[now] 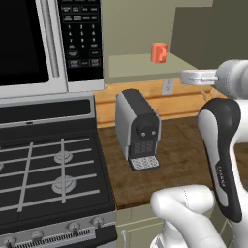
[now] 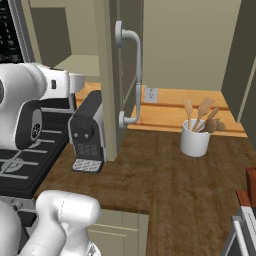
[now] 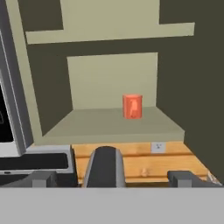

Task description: Gather all objects into one cabinet and sort the glasses and bowls to opposite sides.

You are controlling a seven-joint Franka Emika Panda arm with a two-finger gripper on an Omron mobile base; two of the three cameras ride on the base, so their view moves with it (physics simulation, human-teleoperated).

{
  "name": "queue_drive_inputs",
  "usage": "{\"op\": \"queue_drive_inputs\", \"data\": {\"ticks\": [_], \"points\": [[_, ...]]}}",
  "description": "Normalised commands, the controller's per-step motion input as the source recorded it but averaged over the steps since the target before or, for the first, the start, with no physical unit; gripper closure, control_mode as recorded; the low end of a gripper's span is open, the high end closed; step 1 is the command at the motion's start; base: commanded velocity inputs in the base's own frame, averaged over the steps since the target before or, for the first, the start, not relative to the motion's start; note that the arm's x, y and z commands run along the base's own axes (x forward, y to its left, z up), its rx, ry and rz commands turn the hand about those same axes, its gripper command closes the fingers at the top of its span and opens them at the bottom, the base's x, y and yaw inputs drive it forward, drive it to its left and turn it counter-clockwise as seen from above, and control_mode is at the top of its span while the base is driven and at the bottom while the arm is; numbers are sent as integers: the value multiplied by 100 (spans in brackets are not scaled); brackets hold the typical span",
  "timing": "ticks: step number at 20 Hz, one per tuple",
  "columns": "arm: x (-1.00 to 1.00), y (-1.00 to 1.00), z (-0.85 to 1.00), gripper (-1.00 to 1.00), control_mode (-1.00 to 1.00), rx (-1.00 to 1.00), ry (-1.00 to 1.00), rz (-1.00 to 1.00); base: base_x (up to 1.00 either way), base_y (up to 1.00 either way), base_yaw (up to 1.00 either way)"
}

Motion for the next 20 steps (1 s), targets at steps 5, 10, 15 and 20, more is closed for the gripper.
{"op": "queue_drive_inputs", "data": {"ticks": [5,10,15,20], "points": [[25,-21,17,-100,-100,3,-22,0,0,0,0],[31,-6,7,-100,-100,0,-2,-8,0,0,0],[47,0,1,-100,-100,0,6,-2,0,0,0],[21,0,0,-100,-100,0,12,0,0,0,0]]}}
